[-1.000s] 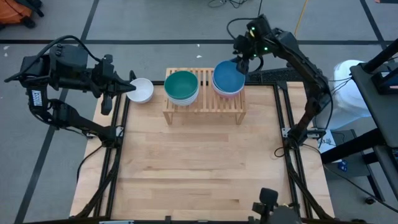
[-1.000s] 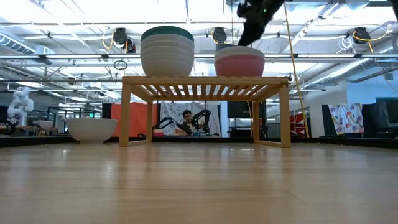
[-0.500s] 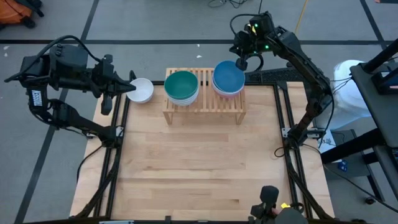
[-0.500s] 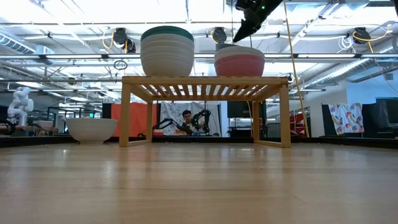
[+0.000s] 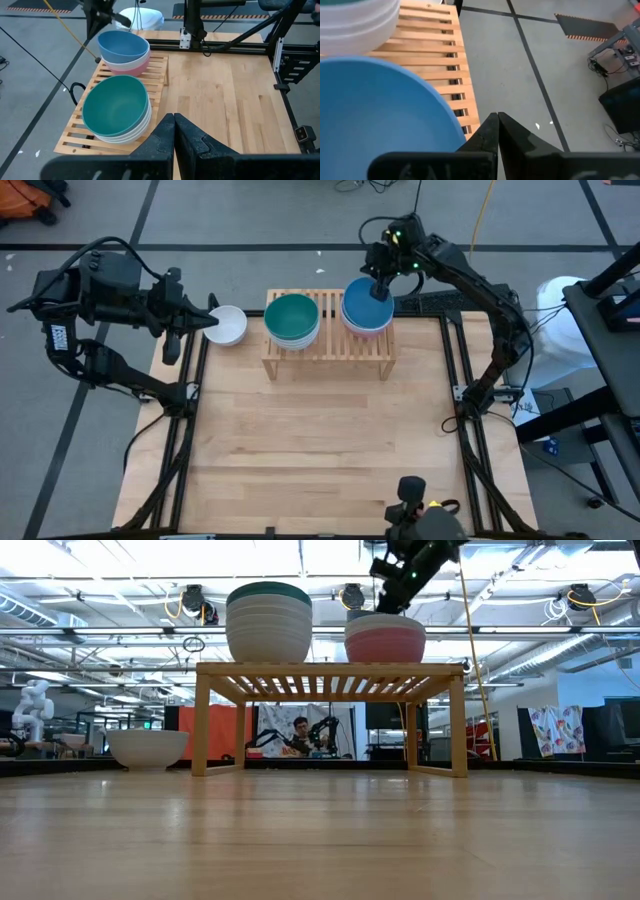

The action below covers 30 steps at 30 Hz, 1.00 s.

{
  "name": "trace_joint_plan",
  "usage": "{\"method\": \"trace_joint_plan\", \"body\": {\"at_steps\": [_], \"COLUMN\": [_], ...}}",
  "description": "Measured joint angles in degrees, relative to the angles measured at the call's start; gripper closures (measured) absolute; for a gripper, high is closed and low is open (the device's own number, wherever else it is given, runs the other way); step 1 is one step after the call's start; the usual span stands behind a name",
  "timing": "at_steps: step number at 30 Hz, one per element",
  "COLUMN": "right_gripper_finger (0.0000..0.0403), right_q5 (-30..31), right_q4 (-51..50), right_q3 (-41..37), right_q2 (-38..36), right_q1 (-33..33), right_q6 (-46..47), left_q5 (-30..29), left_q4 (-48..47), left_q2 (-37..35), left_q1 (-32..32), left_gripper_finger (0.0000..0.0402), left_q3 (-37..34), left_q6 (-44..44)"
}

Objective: Place and stack bowls onto a shelf
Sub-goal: Stack the blue bowl on top of the white bowl on the shelf, then stack the white bowl on top of the blue bowl on the shelf

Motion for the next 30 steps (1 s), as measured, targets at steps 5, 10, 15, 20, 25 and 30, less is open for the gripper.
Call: {"method": "trace_joint_plan", "body": {"at_steps": [5,10,15,20,25,30], "right_gripper_finger": [0.0403,0.0403,0.0403,0.0403,0.0403,0.0403], "right_q5": [0.01,-0.02,0.57,4.49,4.57,4.57], "right_q4": [3.28,5.98,7.65,8.3,8.31,8.24], "right_q3": [-4.37,-7.31,-7.82,-4.43,-3.91,-3.96], "right_q2": [-0.04,-0.02,-0.32,-5.21,-12.2,-18.52], "right_q1": [0.44,0.55,0.73,1.58,2.55,3.43], "right_q6": [0.01,0.03,-1.16,-4.76,-3.41,-2.8], "left_q5": [0.0,0.0,-0.03,-4.59,-13.57,-17.37], "left_q4": [0.0,0.0,0.0,0.0,0.0,0.0], "left_q2": [0.0,0.0,0.0,0.11,1.1,1.78], "left_q1": [0.01,0.01,0.01,0.02,0.02,1.15], "left_gripper_finger": [0.0396,0.0396,0.0396,0.0396,0.0391,0.0364], "left_q3": [0.0,0.0,0.0,0.0,0.0,-0.02], "left_q6": [0.01,0.18,0.86,0.69,-1.88,1.82]}}
